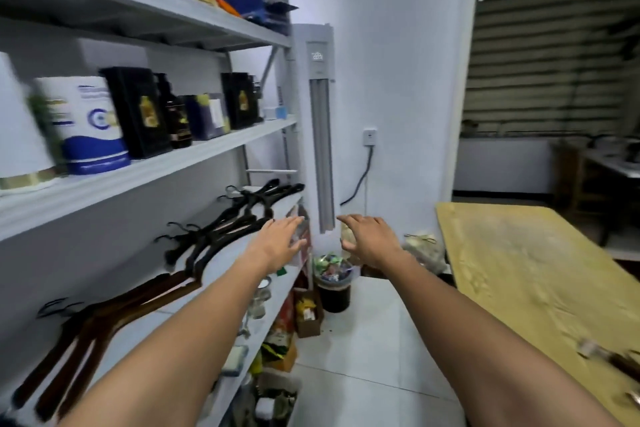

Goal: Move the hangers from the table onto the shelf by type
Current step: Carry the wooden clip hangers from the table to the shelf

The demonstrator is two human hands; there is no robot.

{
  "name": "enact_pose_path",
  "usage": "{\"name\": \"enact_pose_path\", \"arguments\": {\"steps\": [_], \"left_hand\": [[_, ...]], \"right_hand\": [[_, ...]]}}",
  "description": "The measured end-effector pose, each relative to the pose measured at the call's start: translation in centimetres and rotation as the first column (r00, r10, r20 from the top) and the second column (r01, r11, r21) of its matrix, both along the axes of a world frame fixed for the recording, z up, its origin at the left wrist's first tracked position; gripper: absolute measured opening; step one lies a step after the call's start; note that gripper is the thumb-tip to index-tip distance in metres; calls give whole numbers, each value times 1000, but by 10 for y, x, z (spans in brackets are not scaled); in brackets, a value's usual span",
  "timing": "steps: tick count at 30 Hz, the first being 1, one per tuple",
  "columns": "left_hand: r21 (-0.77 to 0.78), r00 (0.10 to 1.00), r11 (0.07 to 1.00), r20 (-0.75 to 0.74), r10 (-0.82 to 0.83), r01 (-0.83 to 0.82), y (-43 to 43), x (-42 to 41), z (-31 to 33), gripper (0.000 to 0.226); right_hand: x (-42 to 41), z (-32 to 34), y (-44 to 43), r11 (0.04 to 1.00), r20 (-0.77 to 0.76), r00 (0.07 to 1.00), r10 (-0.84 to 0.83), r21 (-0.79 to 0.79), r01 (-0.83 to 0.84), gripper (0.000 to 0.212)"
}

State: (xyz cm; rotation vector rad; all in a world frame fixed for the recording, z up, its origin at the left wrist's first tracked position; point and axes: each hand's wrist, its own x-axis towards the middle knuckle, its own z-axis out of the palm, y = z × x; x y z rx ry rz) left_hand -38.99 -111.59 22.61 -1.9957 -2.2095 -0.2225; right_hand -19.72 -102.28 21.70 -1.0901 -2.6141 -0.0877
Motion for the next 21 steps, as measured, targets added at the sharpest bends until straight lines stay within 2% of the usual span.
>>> {"name": "enact_pose_path", "arguments": {"steps": [9, 16, 21], "left_hand": [[-10, 976, 976, -2, -216, 216, 94, 81, -23, 60], [10, 919, 920, 30, -392, 392, 170, 147, -44, 59], [25, 862, 865, 73, -501, 501, 228, 186, -50, 57]], "right_hand": [[106, -22, 41, 972, 41, 972, -233, -9, 233, 55], [190, -37, 69, 891, 97, 888, -450, -18, 454, 55], [228, -39, 98, 833, 108, 829, -548, -24, 553, 55]]}}
